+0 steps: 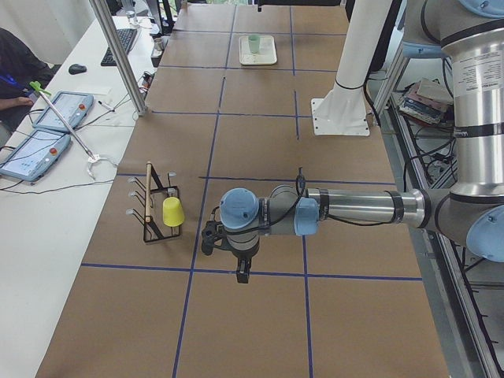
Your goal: Left arm grabs green cup and hands to right arm on tray
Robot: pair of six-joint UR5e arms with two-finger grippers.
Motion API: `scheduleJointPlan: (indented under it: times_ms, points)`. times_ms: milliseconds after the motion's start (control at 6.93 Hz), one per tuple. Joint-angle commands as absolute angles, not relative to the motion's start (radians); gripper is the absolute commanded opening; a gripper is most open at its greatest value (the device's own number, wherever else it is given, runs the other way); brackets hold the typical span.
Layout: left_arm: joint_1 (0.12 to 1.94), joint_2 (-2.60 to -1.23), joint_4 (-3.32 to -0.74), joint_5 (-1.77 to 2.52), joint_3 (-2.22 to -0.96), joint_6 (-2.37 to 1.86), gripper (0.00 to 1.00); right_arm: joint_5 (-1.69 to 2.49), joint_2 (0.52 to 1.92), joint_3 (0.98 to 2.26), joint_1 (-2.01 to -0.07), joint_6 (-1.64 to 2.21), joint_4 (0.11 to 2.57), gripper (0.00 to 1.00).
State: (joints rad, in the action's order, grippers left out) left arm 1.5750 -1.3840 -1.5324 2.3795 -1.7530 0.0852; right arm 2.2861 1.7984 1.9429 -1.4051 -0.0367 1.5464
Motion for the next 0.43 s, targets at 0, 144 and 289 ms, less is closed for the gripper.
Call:
scheduleJointPlan:
  times_ms: [0, 144, 289]
  points:
    - [1.575, -1.381, -1.522, 2.384, -1.726, 0.077, 1.0, 2.296, 1.841, 1.892, -1.506, -0.123, 1.6, 1.0]
    - [1.575, -1.371, -1.522, 2.379, -1.724, 0.078, 1.0, 2.298, 1.861, 1.888, -1.506, -0.108, 1.6, 1.0]
    - [1.575, -1.353, -1.525, 2.378, -1.727, 0.08, 1.0, 2.307, 1.864, 1.884, -1.506, -0.106, 1.598, 1.0]
